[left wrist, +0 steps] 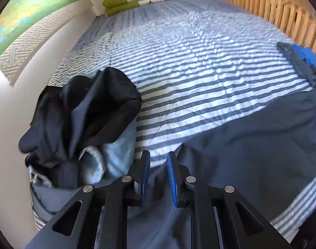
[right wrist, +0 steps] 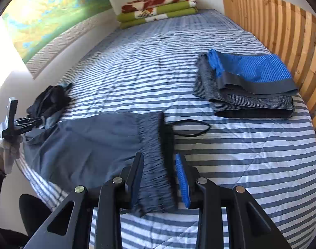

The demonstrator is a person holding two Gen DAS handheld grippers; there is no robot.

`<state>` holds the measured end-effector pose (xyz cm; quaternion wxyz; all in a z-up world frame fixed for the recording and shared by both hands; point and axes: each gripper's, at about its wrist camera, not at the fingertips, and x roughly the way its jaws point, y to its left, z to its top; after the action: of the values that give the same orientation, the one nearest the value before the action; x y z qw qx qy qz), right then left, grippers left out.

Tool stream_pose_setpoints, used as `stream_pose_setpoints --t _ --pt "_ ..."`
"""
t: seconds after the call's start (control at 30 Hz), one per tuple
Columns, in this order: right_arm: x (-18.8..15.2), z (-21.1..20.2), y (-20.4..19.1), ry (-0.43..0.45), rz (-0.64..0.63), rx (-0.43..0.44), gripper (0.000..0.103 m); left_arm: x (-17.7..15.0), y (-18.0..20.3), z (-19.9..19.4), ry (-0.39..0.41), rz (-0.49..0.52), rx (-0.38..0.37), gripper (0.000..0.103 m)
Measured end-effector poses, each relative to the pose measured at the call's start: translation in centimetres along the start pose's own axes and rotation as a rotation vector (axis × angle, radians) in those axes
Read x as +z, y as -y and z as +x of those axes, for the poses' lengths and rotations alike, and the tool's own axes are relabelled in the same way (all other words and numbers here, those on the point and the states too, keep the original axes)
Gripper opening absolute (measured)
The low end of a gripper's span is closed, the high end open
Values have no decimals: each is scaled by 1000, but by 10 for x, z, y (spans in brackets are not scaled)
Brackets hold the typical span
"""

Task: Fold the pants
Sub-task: 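Open both grippers to release the trousers and pull back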

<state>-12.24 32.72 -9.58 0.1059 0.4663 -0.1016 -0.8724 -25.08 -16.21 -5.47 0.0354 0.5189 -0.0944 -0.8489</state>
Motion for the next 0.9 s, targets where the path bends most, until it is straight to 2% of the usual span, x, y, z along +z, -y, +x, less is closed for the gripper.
stream_pose_setpoints --t 0.1,0.23,0.37,0.47,0.57,0.63,0.7,0.77,0.83,0.9 --pt "-15 1 -63 -9 -150 52 30 -32 -18 -29 13 -35 -8 18" --pt "-36 29 -166 -41 -414 141 31 -93 -45 -49 -26 -117 9 18" --pt "-73 75 -276 -109 -707 211 32 -149 -68 -53 -72 -199 12 18" --pt "-96 104 -329 -155 -825 267 32 -185 -77 -46 -108 -243 0 18" --pt "-118 132 -361 -195 -934 249 34 -210 -83 -37 -136 -277 -15 18" --pt "-129 148 -372 -229 -995 224 35 -221 -90 -30 -147 -316 -53 18" --pt "-138 161 -379 -233 -1069 169 36 -226 -96 -25 -151 -334 -39 18" --pt "-142 165 -382 -229 -1112 138 36 -221 -105 -27 -117 -338 -38 18" --pt "-140 167 -380 -248 -1092 144 36 -207 -117 -30 -79 -339 -47 18" --pt "-136 168 -377 -263 -1058 149 36 -190 -127 -24 -74 -329 -41 18"
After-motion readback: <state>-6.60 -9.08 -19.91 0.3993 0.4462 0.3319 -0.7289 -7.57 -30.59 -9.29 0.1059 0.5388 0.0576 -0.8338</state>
